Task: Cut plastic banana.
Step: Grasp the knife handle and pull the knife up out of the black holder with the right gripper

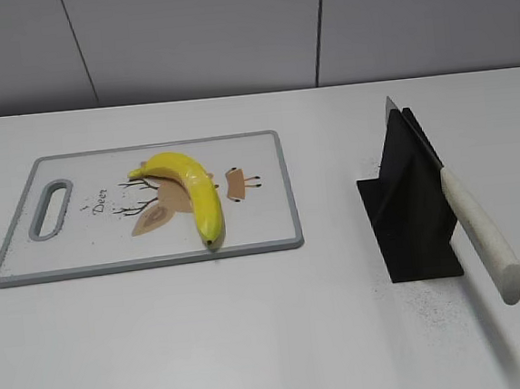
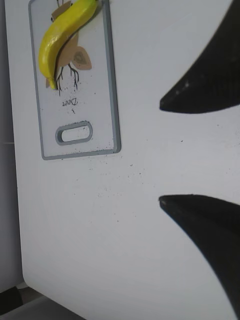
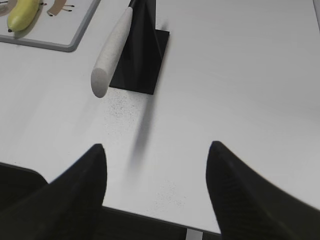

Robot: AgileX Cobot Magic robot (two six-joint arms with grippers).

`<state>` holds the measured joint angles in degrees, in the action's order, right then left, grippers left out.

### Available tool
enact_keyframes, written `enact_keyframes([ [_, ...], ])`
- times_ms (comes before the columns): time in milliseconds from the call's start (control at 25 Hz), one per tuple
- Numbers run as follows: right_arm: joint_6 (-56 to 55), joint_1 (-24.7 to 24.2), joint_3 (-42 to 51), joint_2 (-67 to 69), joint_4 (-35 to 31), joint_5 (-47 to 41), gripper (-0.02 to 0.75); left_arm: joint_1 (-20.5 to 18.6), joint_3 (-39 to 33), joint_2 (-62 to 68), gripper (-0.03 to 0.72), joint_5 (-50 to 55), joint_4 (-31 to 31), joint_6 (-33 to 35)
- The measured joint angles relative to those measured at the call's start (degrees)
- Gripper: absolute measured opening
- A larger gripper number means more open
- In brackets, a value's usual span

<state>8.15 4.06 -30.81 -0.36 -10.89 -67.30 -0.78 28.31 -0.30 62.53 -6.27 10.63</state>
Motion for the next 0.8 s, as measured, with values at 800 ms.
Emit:
enact_keyframes([
  [800,0.0,0.0,0.0,0.0,0.0,0.0,0.504,0.0,0.0,0.0,0.503,0.0,0.0,0.0],
])
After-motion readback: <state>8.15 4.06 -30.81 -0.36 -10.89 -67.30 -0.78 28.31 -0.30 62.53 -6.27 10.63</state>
